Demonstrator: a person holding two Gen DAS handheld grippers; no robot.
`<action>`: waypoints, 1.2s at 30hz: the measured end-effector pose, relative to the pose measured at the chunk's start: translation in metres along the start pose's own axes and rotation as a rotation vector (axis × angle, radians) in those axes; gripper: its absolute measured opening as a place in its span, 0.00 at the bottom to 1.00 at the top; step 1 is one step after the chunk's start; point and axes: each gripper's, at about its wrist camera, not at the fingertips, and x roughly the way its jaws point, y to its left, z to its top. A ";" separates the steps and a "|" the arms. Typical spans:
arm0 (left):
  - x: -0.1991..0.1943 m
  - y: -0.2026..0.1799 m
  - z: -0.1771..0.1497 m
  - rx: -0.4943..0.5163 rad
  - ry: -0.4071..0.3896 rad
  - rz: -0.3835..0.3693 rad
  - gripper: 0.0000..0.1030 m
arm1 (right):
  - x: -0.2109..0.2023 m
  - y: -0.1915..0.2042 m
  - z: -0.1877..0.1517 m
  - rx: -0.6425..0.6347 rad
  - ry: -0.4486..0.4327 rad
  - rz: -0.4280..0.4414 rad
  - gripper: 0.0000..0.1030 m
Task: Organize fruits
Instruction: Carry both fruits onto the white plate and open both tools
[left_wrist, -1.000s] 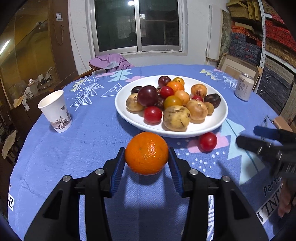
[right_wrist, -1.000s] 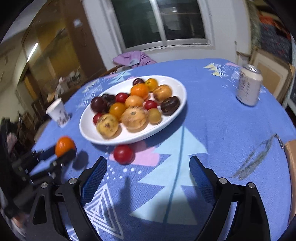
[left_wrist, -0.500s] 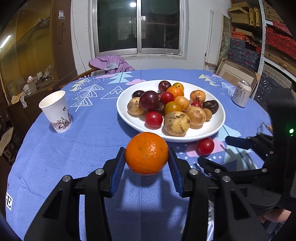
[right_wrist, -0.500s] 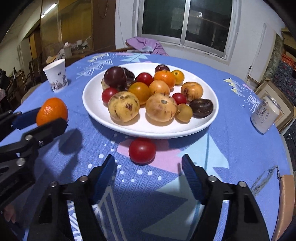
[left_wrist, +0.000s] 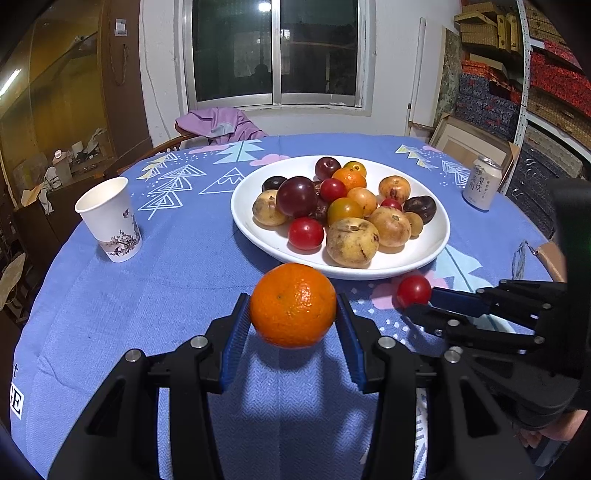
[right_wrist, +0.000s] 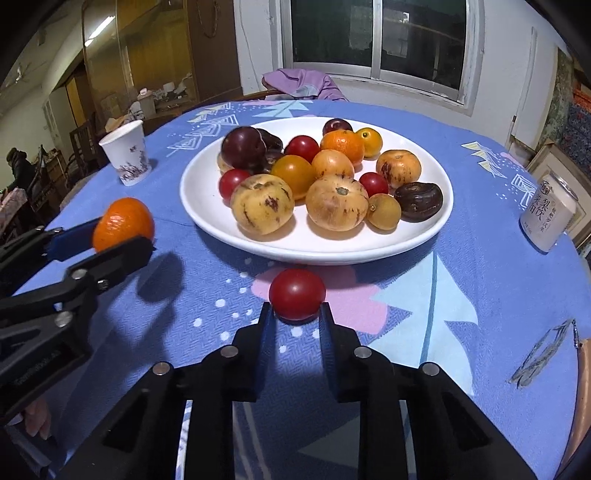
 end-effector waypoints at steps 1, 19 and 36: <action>-0.001 0.000 0.000 -0.001 -0.003 -0.001 0.44 | -0.010 -0.001 -0.001 0.006 -0.018 0.022 0.19; 0.007 -0.002 0.005 -0.007 0.016 -0.021 0.44 | 0.011 0.014 0.010 -0.109 -0.009 -0.060 0.31; 0.023 -0.010 0.096 -0.010 -0.029 -0.046 0.44 | -0.043 -0.043 0.091 0.066 -0.185 -0.010 0.30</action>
